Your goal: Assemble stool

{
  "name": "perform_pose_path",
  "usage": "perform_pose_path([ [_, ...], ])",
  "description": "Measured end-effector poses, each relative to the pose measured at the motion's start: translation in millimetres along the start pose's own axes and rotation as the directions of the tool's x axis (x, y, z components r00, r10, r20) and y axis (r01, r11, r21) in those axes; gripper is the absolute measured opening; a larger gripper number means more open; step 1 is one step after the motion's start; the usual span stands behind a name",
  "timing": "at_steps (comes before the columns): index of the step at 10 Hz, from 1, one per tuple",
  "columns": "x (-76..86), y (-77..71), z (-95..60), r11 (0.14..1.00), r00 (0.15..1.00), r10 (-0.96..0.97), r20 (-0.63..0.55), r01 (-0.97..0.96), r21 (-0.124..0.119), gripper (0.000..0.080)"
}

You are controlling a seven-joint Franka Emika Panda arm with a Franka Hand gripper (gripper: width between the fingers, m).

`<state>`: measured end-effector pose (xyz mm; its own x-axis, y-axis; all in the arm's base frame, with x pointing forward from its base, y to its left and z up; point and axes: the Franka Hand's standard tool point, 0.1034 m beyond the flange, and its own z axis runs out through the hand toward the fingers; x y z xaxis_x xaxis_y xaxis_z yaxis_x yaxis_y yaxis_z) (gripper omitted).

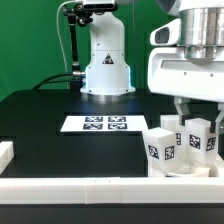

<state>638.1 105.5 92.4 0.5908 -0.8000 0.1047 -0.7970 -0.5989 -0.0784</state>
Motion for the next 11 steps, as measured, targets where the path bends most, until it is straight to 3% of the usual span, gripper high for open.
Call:
perform_pose_path([
  [1, 2.0, 0.3, -3.4, 1.000, 1.000, -0.026, -0.001, 0.026, 0.004, 0.0594],
  [2, 2.1, 0.0, -9.1, 0.999, 0.999, -0.038, -0.001, 0.038, 0.010, 0.0638],
  [4, 1.6, 0.3, -16.6, 0.999, 0.999, -0.039, -0.001, 0.039, 0.019, 0.0647],
  [7, 0.7, 0.6, -14.3, 0.995, 0.995, -0.102, -0.003, 0.102, 0.015, 0.0649],
  [9, -5.7, -2.2, -10.6, 0.944, 0.944, -0.328, -0.015, 0.329, 0.000, 0.0649],
  [11, -6.8, -6.2, -13.9, 0.848, 0.848, -0.530, -0.027, 0.530, 0.004, 0.0649],
])
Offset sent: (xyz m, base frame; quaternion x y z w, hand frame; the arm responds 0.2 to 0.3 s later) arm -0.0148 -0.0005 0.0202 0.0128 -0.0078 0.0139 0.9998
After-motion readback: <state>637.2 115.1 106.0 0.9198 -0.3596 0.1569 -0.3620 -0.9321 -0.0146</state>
